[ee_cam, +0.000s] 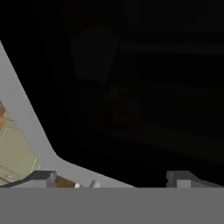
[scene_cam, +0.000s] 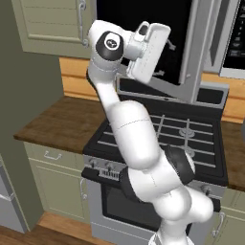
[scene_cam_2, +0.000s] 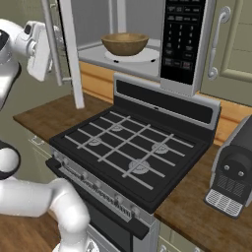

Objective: Pick the lemon wedge from the sink and place it in the bowl. Then pick the bowl and place it in the microwave. Then close the microwave door and press the start button.

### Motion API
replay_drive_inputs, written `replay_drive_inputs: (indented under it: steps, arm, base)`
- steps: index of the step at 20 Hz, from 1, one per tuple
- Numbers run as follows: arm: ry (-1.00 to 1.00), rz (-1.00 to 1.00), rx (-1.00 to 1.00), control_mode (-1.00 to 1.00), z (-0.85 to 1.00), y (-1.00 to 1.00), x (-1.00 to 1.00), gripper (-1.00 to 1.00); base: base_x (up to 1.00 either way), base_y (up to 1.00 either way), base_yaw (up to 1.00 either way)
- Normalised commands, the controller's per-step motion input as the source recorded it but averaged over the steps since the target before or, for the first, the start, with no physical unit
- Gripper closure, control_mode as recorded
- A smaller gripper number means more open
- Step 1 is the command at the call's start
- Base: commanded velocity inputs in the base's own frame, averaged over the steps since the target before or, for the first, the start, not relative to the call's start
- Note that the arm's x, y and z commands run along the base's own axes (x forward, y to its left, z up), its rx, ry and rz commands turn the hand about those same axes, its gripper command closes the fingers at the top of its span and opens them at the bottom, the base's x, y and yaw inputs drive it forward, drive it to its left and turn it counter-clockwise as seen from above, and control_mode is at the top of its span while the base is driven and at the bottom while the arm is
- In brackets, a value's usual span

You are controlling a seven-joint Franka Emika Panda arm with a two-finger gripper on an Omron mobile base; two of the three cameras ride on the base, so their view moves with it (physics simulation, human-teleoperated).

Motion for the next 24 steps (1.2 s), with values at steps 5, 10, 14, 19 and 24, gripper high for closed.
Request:
replay_drive_inputs:
  steps: [5,10,14,19,24]
  arm:
    - [0.0,0.37,0.26,-1.0,0.0,-1.0,0.0,-1.0]
    - [-0.14,0.42,0.25,-1.0,-0.07,-0.89,0.14,-1.0]
    - [-0.43,0.44,0.23,-1.0,-0.2,-0.41,0.43,-1.0]
    - [-0.28,0.23,0.15,-1.0,-0.04,-0.06,0.86,-1.0]
    - [-0.2,0.1,0.13,-1.0,-0.04,0.0,0.93,-1.0]
  base:
    - [0.0,0.0,0.0]
    - [0.0,0.0,0.0]
    - [0.0,0.0,0.0]
    - [0.0,0.0,0.0]
    - [0.0,0.0,0.0]
